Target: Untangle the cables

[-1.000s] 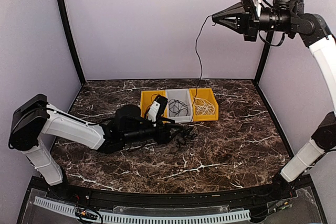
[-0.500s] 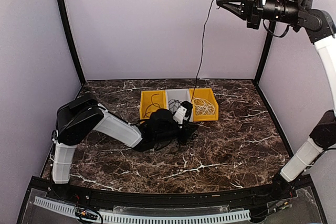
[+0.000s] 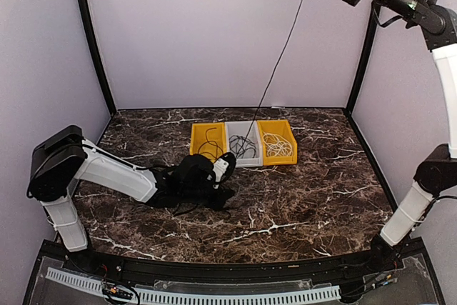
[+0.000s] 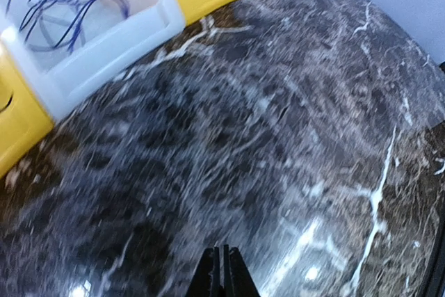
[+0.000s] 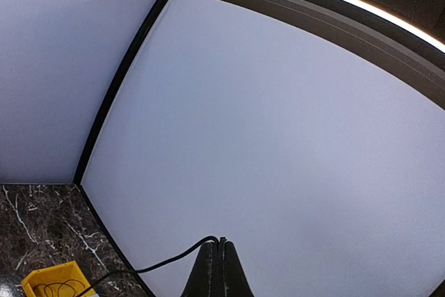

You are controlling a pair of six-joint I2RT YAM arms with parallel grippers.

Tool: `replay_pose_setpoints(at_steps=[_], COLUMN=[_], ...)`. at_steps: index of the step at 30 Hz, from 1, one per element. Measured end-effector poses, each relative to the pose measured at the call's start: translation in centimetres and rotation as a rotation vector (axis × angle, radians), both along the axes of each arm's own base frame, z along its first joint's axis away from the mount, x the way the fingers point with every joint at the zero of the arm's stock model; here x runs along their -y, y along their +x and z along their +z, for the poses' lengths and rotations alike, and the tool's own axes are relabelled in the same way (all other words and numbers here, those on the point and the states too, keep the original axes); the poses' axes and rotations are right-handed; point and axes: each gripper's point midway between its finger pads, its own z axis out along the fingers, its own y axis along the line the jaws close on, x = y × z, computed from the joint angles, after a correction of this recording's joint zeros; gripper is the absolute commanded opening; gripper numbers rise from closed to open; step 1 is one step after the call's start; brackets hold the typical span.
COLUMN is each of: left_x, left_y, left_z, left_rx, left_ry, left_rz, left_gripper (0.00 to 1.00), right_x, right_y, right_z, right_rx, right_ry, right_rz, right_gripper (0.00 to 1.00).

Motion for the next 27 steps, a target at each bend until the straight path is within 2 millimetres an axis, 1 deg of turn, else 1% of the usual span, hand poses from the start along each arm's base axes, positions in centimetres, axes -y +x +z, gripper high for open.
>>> replay_pose_setpoints(at_steps=[1, 3, 5, 7, 9, 11, 12, 14, 15, 16, 17, 18, 19, 20, 21, 22, 23, 24, 25, 27], left_x=[-1.1, -3.7, -6.2, -7.8, -8.9, -9.9, -10.2, -10.4, -10.2, -10.0, -9.7, -9.5, -9.3, -8.9, -8.6, -8.3, -8.1, -8.0, -7.9, -7.9], left_y=[-0.4, -1.3, -2.2, -2.8, -3.4, -3.9, -4.0, -3.9, -3.8, -3.5, -3.3, -3.1, -3.0, -2.8, -2.6, -2.5, -2.4, -2.4, -2.5, -2.6], left_z=[-0.3, -1.5, -2.7, -2.9, -2.8, -2.4, -2.1, -1.1, -0.6, -0.1, 0.4, 0.7, 0.9, 1.2, 1.3, 1.3, 1.2, 1.0, 0.7, 0.3], left_rx=[-0.009, -0.033, -0.054, -0.058, -0.061, -0.052, -0.045, -0.021, -0.009, 0.008, 0.021, 0.029, 0.034, 0.038, 0.041, 0.041, 0.040, 0.036, 0.030, 0.022], left_ry=[0.020, 0.070, 0.100, 0.097, 0.084, 0.063, 0.052, 0.022, 0.009, -0.007, -0.020, -0.024, -0.028, -0.031, -0.033, -0.036, -0.036, -0.033, -0.028, -0.023], left_rz=[0.015, 0.059, 0.102, 0.136, 0.153, 0.160, 0.163, 0.169, 0.171, 0.171, 0.171, 0.169, 0.167, 0.163, 0.161, 0.157, 0.154, 0.151, 0.147, 0.143], left_gripper=[0.00, 0.00, 0.00, 0.00, 0.00, 0.00, 0.00, 0.00, 0.00, 0.00, 0.00, 0.00, 0.00, 0.00, 0.00, 0.00, 0.00, 0.00, 0.00, 0.00], right_x=[0.5, 1.5, 2.2, 2.8, 3.3, 3.5, 3.4, 3.1, 2.9, 2.5, 2.3, 2.1, 2.0, 1.9, 1.8, 1.8, 1.7, 1.5, 1.2, -0.1], right_y=[0.3, 0.7, 0.9, 1.4, 1.9, 2.1, 2.2, 2.1, 2.1, 1.9, 1.6, 1.1, 0.4, -0.4, -1.4, -2.3, -3.0, -4.1, -4.9, -6.4], right_z=[0.4, 1.1, 1.0, -0.1, -2.5, -6.4, -9.2, -15.7, -18.5, -22.9, -25.9, -29.6, -32.9, -35.8, -38.4, -40.5, -42.0, -43.9, -45.0, -46.8], right_rx=[0.010, 0.034, 0.032, 0.012, -0.020, -0.076, -0.121, -0.230, -0.281, -0.357, -0.414, -0.484, -0.552, -0.613, -0.669, -0.713, -0.744, -0.769, -0.793, -0.824], right_ry=[0.010, 0.028, 0.027, 0.001, -0.049, -0.117, -0.158, -0.254, -0.296, -0.354, -0.395, -0.441, -0.484, -0.520, -0.550, -0.575, -0.592, -0.625, -0.641, -0.678], right_rz=[-0.029, -0.082, -0.116, -0.149, -0.179, -0.188, -0.185, -0.158, -0.140, -0.106, -0.081, -0.049, -0.013, 0.023, 0.061, 0.096, 0.120, 0.163, 0.190, 0.258], right_gripper=[0.00, 0.00, 0.00, 0.00, 0.00, 0.00, 0.00, 0.00, 0.00, 0.00, 0.00, 0.09, 0.23, 0.34, 0.41, 0.45, 0.47, 0.48, 0.49, 0.51])
